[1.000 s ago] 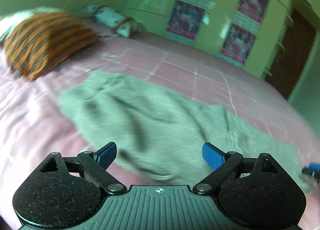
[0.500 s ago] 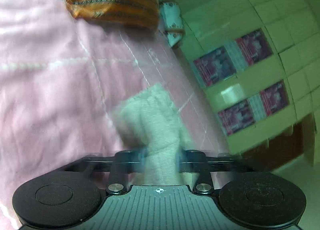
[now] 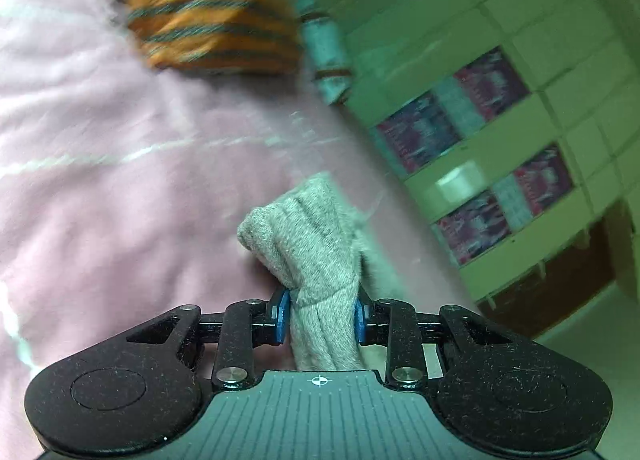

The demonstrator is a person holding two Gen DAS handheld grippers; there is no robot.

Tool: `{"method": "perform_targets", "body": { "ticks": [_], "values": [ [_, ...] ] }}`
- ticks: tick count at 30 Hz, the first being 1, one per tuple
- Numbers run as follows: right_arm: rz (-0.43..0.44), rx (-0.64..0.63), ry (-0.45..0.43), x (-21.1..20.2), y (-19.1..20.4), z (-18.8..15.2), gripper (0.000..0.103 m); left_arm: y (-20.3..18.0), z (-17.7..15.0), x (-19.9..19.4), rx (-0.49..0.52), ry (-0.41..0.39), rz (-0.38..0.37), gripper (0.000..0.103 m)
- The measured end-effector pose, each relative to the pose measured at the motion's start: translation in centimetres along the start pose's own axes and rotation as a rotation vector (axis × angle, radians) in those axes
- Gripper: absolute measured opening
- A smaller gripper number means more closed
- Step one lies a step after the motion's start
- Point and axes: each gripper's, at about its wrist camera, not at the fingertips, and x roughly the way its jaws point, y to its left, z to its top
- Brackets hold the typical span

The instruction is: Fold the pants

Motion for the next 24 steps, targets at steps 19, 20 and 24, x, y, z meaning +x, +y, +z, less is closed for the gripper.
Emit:
{"method": "perform_targets", "body": {
  "ticks": [19, 20, 24],
  "values": [
    [-0.174, 0.635, -0.196, -13.8, -20.2, -9.5, 0.053, -33.8, -25.6, 3.2, 0.891, 0.321, -0.393, 0.037],
    [-0.181, 0.662, -0.192, -14.2, -21.0, -10.1, 0.054, -34.4, -28.5, 4.2, 0.947, 0.43, -0.379, 0.044],
    [-0.182, 0.74, -0.178, -15.0, -23.5, -12.3, 0.055, -33.9, -28.9, 1.9, 0.865, 0.404, -0.388, 0.069]
  ]
}}
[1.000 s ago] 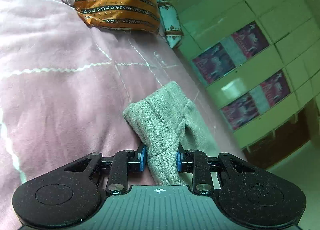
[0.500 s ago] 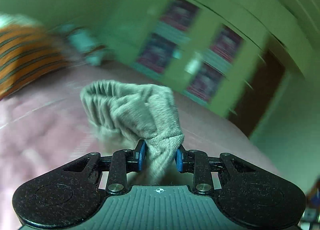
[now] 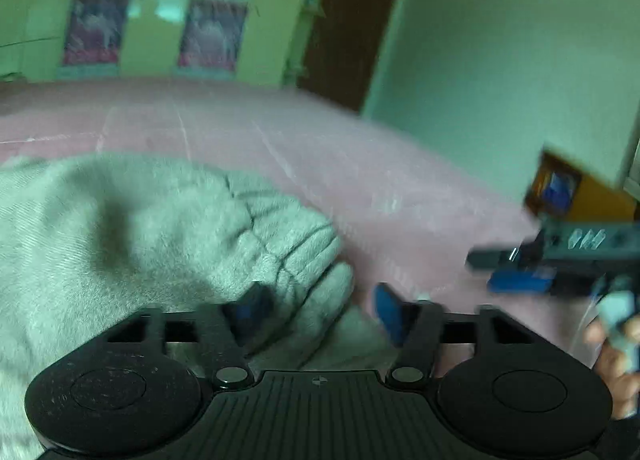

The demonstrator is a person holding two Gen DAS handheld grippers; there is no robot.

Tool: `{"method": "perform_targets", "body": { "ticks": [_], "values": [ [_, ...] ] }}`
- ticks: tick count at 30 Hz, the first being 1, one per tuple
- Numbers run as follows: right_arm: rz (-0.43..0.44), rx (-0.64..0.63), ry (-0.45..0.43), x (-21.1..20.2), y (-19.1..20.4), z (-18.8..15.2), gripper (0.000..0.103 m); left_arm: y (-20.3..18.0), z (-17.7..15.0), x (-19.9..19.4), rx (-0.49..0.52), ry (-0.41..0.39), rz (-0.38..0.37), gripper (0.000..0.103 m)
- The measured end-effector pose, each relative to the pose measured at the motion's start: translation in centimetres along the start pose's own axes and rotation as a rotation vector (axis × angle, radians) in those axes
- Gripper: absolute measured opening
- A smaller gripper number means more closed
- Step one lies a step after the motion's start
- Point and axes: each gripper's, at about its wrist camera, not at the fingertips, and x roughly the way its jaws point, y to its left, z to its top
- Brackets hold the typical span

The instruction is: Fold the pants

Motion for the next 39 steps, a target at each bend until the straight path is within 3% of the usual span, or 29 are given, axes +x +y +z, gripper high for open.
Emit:
{"method": "perform_targets", "body": {
  "ticks": [2, 5, 8, 12, 17, 21, 24, 27, 31, 32, 33, 34, 36, 39],
  "values": [
    [0.04, 0.014, 0.001, 0.2, -0.1, -0.2, 0.056, 1.4, 0.6, -3.4, -0.007, -0.042, 0.055, 0.07],
    [0.17, 0.064, 0.042, 1.5, 1.4, -0.8, 0.056, 4.8, 0.8, -8.7, -0.024, -0.081, 0.145, 0.072],
    [0.267, 0.114, 0.097, 3.4, 3.5, -1.6, 0.056, 10.2, 0.4, -12.9, -0.107, -0.053, 0.235, 0.073],
    [0.292, 0.161, 0.152, 6.1, 5.4, -1.8, 0.055, 14.3, -2.3, -16.5, -0.148, 0.047, 0.296, 0.073],
    [0.304, 0.208, 0.244, 8.3, 6.7, -2.0, 0.055, 14.2, -5.5, -15.6, -0.098, 0.152, 0.318, 0.073],
    [0.289, 0.228, 0.238, 8.9, 7.7, -2.0, 0.055, 13.8, -5.0, -13.5, -0.109, 0.129, 0.315, 0.073],
    [0.273, 0.236, 0.239, 9.2, 8.1, -2.1, 0.053, 14.1, -5.0, -11.9, -0.118, 0.091, 0.37, 0.073],
    [0.281, 0.215, 0.223, 8.9, 8.5, -2.0, 0.052, 14.8, -5.9, -11.3, -0.144, 0.06, 0.398, 0.081],
    [0.222, 0.243, 0.263, 11.1, 8.8, -1.6, 0.051, 14.9, -6.3, -11.1, -0.141, 0.077, 0.376, 0.081],
    [0.198, 0.252, 0.27, 11.4, 9.1, -1.3, 0.046, 15.2, -6.3, -11.2, -0.16, 0.073, 0.387, 0.081],
    [0.182, 0.231, 0.28, 11.6, 9.8, -1.0, 0.032, 15.7, -6.4, -11.5, -0.214, 0.047, 0.396, 0.081],
    [0.177, 0.18, 0.271, 11.2, 11.0, -0.3, 0.027, 16.2, -6.8, -11.8, -0.273, 0.017, 0.392, 0.08],
    [0.293, 0.067, 0.173, 8.4, 14.1, 1.4, 0.025, 16.4, -7.4, -12.0, -0.301, -0.013, 0.395, 0.078],
    [0.425, 0.011, 0.024, 2.9, 16.6, 3.1, 0.025, 16.4, -7.7, -12.4, -0.347, -0.044, 0.38, 0.078]
  ]
}}
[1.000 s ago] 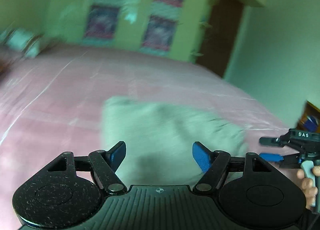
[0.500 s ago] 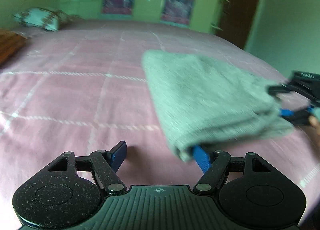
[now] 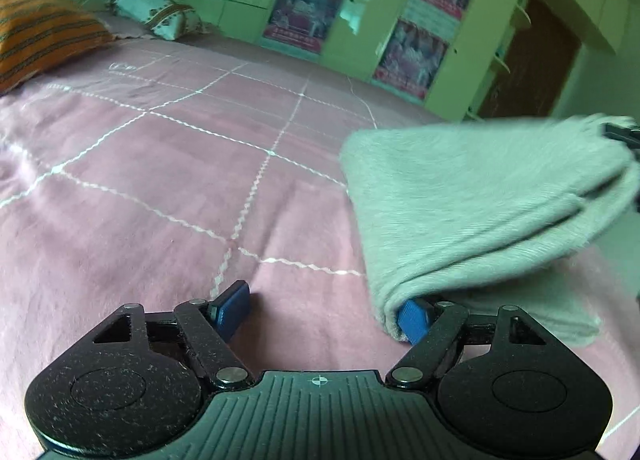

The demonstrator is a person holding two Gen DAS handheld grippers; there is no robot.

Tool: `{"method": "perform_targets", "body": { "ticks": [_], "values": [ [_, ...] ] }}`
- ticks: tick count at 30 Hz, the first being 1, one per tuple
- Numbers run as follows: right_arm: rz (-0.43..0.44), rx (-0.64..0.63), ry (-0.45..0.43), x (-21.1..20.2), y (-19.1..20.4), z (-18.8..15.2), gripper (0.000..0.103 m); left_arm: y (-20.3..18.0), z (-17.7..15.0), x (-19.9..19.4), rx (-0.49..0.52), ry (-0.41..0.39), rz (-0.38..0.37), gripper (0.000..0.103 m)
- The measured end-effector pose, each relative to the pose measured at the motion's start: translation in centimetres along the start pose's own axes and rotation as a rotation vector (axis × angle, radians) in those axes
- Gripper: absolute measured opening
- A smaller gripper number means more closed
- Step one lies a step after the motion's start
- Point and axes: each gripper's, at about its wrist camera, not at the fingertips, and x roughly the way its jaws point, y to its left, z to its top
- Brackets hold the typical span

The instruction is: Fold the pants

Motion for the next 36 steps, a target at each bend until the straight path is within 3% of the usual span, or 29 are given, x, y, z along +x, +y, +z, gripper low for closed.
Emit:
{"method": "perform_targets", "body": {
  "ticks": [2, 4, 6, 7, 8, 12, 16, 20, 22, 24, 26, 28, 30, 32, 33, 34, 36],
  "values": [
    [-0.003, -0.022, -0.054, -2.1, -0.2, -0.7, 0.025, -0.1, -0.1, -0.2, 0.01, 0.0, 0.001, 0.078],
    [-0.076, 0.027, -0.041, -1.7, -3.6, -2.7, 0.026, -0.1, -0.6, -0.1, 0.029, 0.013, 0.01, 0.077],
    [-0.255, 0.209, 0.158, 1.6, -9.8, -5.2, 0.026, -0.1, -0.7, 0.0, 0.036, 0.019, 0.009, 0.077],
    [-0.24, 0.304, 0.183, 1.9, -11.9, -6.3, 0.027, -0.2, -0.7, 0.0, 0.044, 0.022, 0.009, 0.077],
    [-0.187, 0.327, 0.137, 1.1, -12.6, -6.6, 0.028, -0.3, -0.6, -0.1, 0.049, 0.024, 0.012, 0.077],
    [-0.167, 0.315, 0.167, 0.3, -12.5, -6.0, 0.035, -0.4, -0.5, -0.1, 0.054, 0.024, 0.016, 0.077],
    [-0.185, 0.266, 0.141, -1.9, -11.7, -5.2, 0.046, -0.7, -0.3, -0.8, 0.065, 0.042, 0.014, 0.077],
    [-0.298, 0.043, 0.052, -3.9, -7.2, -4.1, 0.042, -0.4, 0.2, -3.8, 0.042, 0.018, 0.017, 0.077],
    [-0.313, 0.005, 0.013, -4.7, -6.3, -3.2, 0.044, -0.4, 0.8, -5.0, 0.022, -0.02, 0.014, 0.077],
    [-0.249, -0.067, -0.039, -5.1, -4.8, -2.6, 0.042, -0.9, 2.1, -5.0, 0.023, -0.062, -0.023, 0.077],
    [-0.143, -0.085, -0.026, -3.9, -4.1, -2.4, 0.042, -1.7, 3.5, -3.8, 0.003, -0.074, -0.071, 0.077],
    [-0.114, -0.065, 0.043, -1.8, -4.7, -3.0, 0.042, -2.3, 4.3, -1.1, -0.019, -0.002, -0.114, 0.081],
    [-0.231, -0.079, 0.195, 1.6, -6.5, -4.2, 0.038, -2.6, 3.7, 3.4, 0.003, 0.221, -0.061, 0.089],
    [-0.221, -0.082, 0.184, 0.9, -6.9, -3.9, 0.036, -2.0, 3.6, 3.6, -0.002, 0.222, -0.08, 0.09],
    [-0.195, -0.062, 0.159, -0.3, -6.7, -3.4, 0.042, -1.7, 3.9, 3.2, -0.007, 0.216, -0.087, 0.09],
    [-0.181, -0.061, 0.114, -1.9, -6.4, -2.9, 0.057, -1.2, 4.1, 2.8, -0.017, 0.201, -0.091, 0.09],
    [-0.191, -0.097, 0.036, -4.4, -6.5, -2.5, 0.079, -0.1, 4.4, 2.3, -0.074, 0.16, -0.118, 0.096]
  ]
}}
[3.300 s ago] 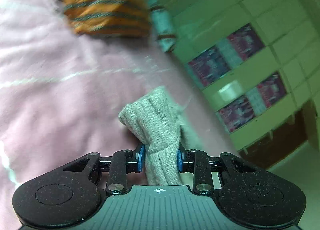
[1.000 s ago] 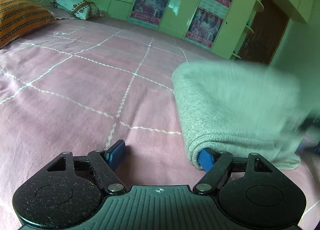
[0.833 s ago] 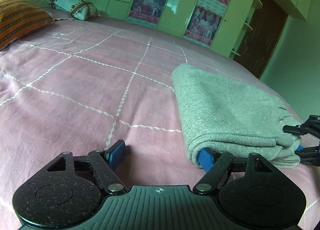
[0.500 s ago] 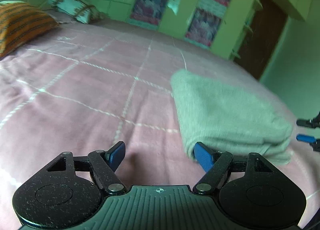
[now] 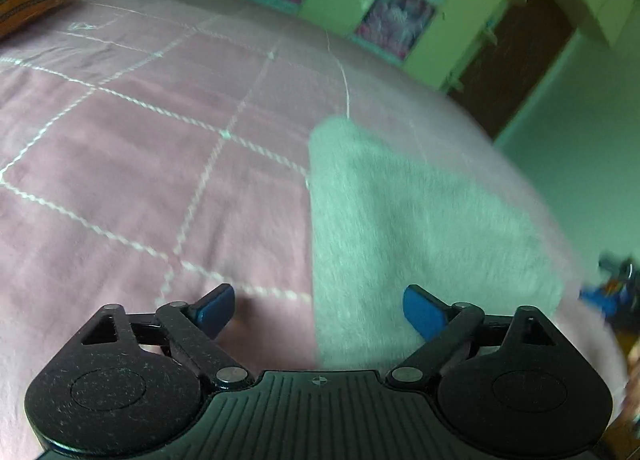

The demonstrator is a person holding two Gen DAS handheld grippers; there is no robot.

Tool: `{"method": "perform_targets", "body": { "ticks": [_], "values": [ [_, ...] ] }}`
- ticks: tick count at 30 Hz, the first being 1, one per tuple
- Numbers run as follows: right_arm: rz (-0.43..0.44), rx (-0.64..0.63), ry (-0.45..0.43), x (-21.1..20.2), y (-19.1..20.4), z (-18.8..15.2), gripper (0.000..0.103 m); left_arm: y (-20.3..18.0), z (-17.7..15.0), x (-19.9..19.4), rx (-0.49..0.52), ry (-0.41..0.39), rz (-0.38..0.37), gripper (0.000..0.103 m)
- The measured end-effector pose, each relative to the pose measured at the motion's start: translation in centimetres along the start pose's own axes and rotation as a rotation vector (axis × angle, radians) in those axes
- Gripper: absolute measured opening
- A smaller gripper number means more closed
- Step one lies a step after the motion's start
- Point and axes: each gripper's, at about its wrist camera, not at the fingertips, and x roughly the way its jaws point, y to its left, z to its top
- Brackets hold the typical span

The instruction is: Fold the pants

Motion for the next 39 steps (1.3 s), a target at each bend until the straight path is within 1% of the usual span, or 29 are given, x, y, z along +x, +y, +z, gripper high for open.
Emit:
{"method": "perform_targets", "body": {
  "ticks": [1, 3, 4, 5, 7, 9, 11, 13, 15, 18, 21, 22, 23, 26, 27, 28, 29, 30, 31, 32, 33, 34, 36, 39],
  "values": [
    [-0.004, 0.019, -0.005, -0.3, -0.9, 0.0, 0.079, 0.6, 0.3, 0.1, -0.045, -0.013, -0.021, 0.103],
    [0.006, 0.122, 0.028, 0.1, -3.7, 0.0, 0.078, 1.3, 0.8, 0.7, -0.121, -0.03, -0.035, 0.103],
    [0.019, 0.186, 0.047, 0.7, -4.8, -0.3, 0.077, 1.5, 1.1, 1.4, -0.158, -0.02, -0.054, 0.103],
    [0.037, 0.232, 0.058, 1.3, -5.6, -0.7, 0.077, 1.8, 1.5, 2.2, -0.2, 0.006, -0.076, 0.103],
    [0.069, 0.291, 0.078, 2.7, -6.5, -1.5, 0.075, 1.8, 1.8, 3.6, -0.248, 0.046, -0.123, 0.103],
    [0.086, 0.325, 0.09, 4.0, -6.9, -2.5, 0.073, 1.3, 2.2, 4.6, -0.233, 0.07, -0.141, 0.103],
    [0.106, 0.325, 0.094, 4.9, -6.8, -2.6, 0.073, 1.4, 2.9, 5.8, -0.229, 0.091, -0.154, 0.103],
    [0.147, 0.345, 0.122, 5.6, -6.8, -2.5, 0.073, 1.9, 3.5, 7.0, -0.268, 0.109, -0.188, 0.103],
    [0.17, 0.354, 0.159, 6.3, -6.7, -2.0, 0.072, 2.4, 4.0, 8.4, -0.301, 0.133, -0.245, 0.103],
    [0.189, 0.358, 0.21, 7.5, -6.4, -1.4, 0.074, 2.7, 4.7, 10.0, -0.329, 0.186, -0.273, 0.103],
    [0.203, 0.386, 0.228, 7.7, -6.7, -1.0, 0.072, 2.3, 5.1, 10.9, -0.321, 0.229, -0.279, 0.103],
    [0.202, 0.4, 0.235, 7.8, -6.9, -1.1, 0.067, 2.0, 5.2, 11.2, -0.301, 0.241, -0.272, 0.103],
    [0.197, 0.408, 0.246, 8.2, -7.1, -1.1, 0.065, 1.5, 5.3, 11.4, -0.279, 0.247, -0.265, 0.103],
    [0.204, 0.399, 0.267, 8.7, -7.0, -0.8, 0.064, -0.2, 5.2, 11.9, -0.206, 0.24, -0.226, 0.102],
    [0.196, 0.379, 0.278, 8.9, -6.7, -0.8, 0.064, -0.9, 5.0, 11.9, -0.175, 0.232, -0.213, 0.085],
    [0.187, 0.362, 0.287, 9.1, -6.5, -0.7, 0.063, -1.6, 4.8, 12.2, -0.151, 0.241, -0.214, 0.054],
    [0.164, 0.332, 0.3, 9.4, -6.0, -0.5, 0.062, -1.9, 4.3, 12.4, -0.151, 0.247, -0.211, 0.053],
    [0.143, 0.298, 0.316, 9.6, -5.3, -0.3, 0.065, -2.0, 4.1, 12.3, -0.148, 0.226, -0.215, 0.053],
    [0.12, 0.272, 0.335, 9.7, -4.5, 0.0, 0.064, -1.9, 3.8, 12.0, -0.151, 0.208, -0.225, 0.048],
    [0.107, 0.235, 0.352, 9.7, -3.6, 0.3, 0.058, -1.6, 3.7, 11.8, -0.172, 0.193, -0.234, 0.045],
    [0.109, 0.206, 0.357, 9.7, -3.0, 0.6, 0.043, -1.3, 3.6, 11.3, -0.2, 0.182, -0.25, 0.036],
    [0.128, 0.186, 0.348, 9.4, -2.5, 1.1, 0.04, -1.0, 3.7, 10.8, -0.217, 0.158, -0.276, 0.029],
    [0.172, 0.145, 0.315, 8.8, -1.6, 2.1, 0.039, -0.8, 4.4, 10.0, -0.209, 0.117, -0.315, 0.029],
    [0.234, 0.097, 0.29, 9.6, 0.1, 4.4, 0.039, -1.6, 6.8, 10.0, -0.191, 0.074, -0.341, 0.029]
  ]
}}
